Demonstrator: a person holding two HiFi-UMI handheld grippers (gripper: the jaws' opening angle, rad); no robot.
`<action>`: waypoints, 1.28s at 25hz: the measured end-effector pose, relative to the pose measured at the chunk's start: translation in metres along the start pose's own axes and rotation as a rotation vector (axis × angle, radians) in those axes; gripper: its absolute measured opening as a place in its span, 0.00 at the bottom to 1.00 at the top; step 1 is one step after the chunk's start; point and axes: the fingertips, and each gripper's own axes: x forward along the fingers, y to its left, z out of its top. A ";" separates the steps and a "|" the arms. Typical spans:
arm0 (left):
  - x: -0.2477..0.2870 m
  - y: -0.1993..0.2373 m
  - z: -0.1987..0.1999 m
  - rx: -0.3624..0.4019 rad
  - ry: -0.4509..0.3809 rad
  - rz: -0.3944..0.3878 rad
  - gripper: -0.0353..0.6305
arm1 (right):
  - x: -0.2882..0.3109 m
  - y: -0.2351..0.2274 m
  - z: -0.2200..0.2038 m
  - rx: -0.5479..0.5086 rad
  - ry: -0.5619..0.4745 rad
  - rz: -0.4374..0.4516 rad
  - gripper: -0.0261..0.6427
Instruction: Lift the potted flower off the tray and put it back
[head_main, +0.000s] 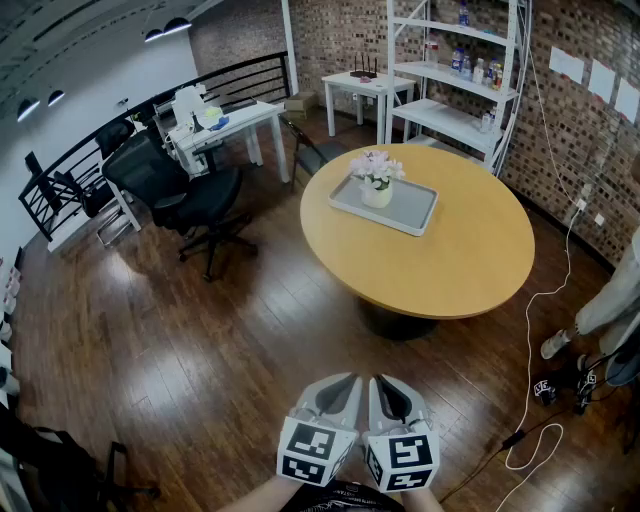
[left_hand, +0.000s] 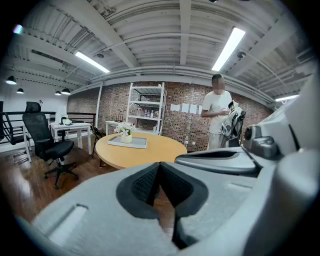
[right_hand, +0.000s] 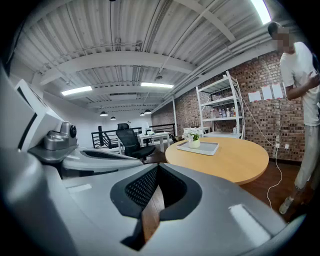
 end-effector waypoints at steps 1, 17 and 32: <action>0.006 0.009 0.004 -0.001 -0.001 -0.002 0.06 | 0.011 -0.001 0.004 -0.002 0.002 -0.004 0.04; 0.099 0.145 0.057 0.001 0.000 -0.090 0.06 | 0.171 -0.017 0.056 0.022 0.018 -0.097 0.04; 0.167 0.213 0.074 -0.017 0.010 -0.082 0.06 | 0.267 -0.042 0.074 0.027 0.023 -0.101 0.04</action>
